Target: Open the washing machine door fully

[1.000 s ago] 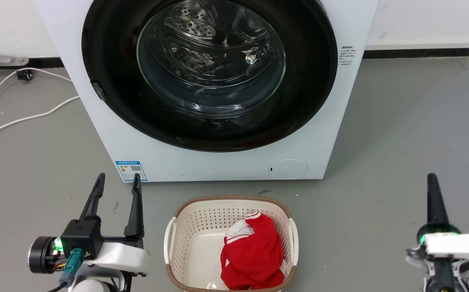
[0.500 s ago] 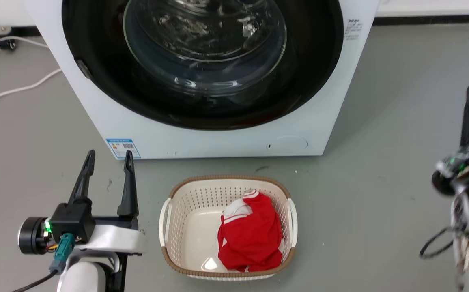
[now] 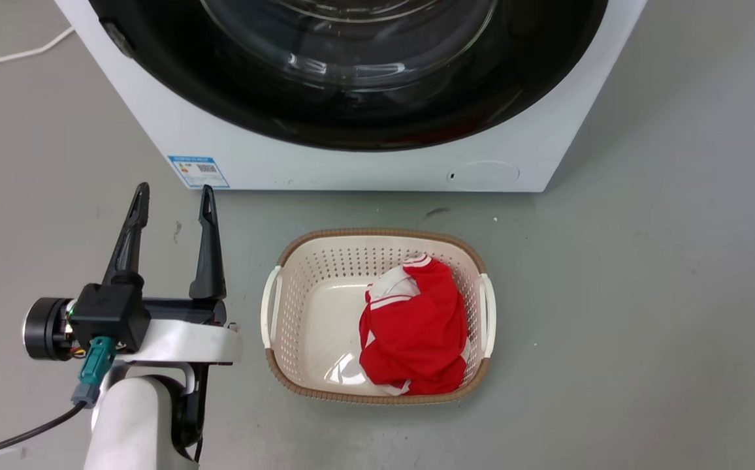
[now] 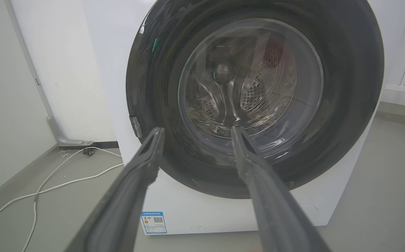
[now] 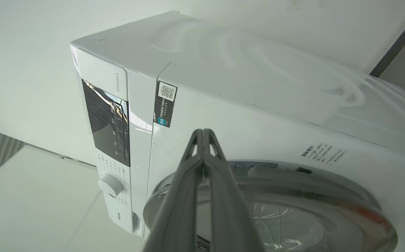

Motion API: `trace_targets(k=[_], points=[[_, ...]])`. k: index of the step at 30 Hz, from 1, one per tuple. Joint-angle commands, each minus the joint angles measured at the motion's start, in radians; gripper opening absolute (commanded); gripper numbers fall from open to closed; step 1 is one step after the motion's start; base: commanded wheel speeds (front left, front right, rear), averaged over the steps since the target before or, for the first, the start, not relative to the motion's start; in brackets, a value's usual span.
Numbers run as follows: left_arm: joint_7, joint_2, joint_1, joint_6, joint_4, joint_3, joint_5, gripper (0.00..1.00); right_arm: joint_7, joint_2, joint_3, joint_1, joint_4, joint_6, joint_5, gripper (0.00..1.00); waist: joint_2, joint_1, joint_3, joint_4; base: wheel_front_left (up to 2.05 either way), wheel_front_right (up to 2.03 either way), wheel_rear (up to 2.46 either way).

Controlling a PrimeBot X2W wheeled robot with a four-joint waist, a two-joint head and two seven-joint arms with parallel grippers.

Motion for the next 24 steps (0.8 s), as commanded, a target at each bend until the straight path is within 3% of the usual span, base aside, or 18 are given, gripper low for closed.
trace_targets(k=[1,13,24], points=[[-0.002,0.0,-0.019,-0.004,-0.005,-0.004,0.005,1.0,0.032,-0.008,0.022,-0.053,0.035,0.0,-0.012,0.0,0.0,-0.0001,0.023,0.013,0.0,0.0,0.0],[-0.002,-0.006,-0.069,-0.008,-0.03,-0.019,0.007,1.0,0.26,0.001,0.188,-0.332,0.262,0.0,-0.153,0.0,0.0,-0.0001,0.104,0.044,0.0,0.0,0.0],[-0.002,-0.01,-0.105,-0.005,-0.051,-0.03,0.006,1.0,0.276,0.025,0.237,-0.444,0.361,0.0,-0.236,0.0,0.0,-0.0001,0.185,0.066,0.0,0.0,0.0]])
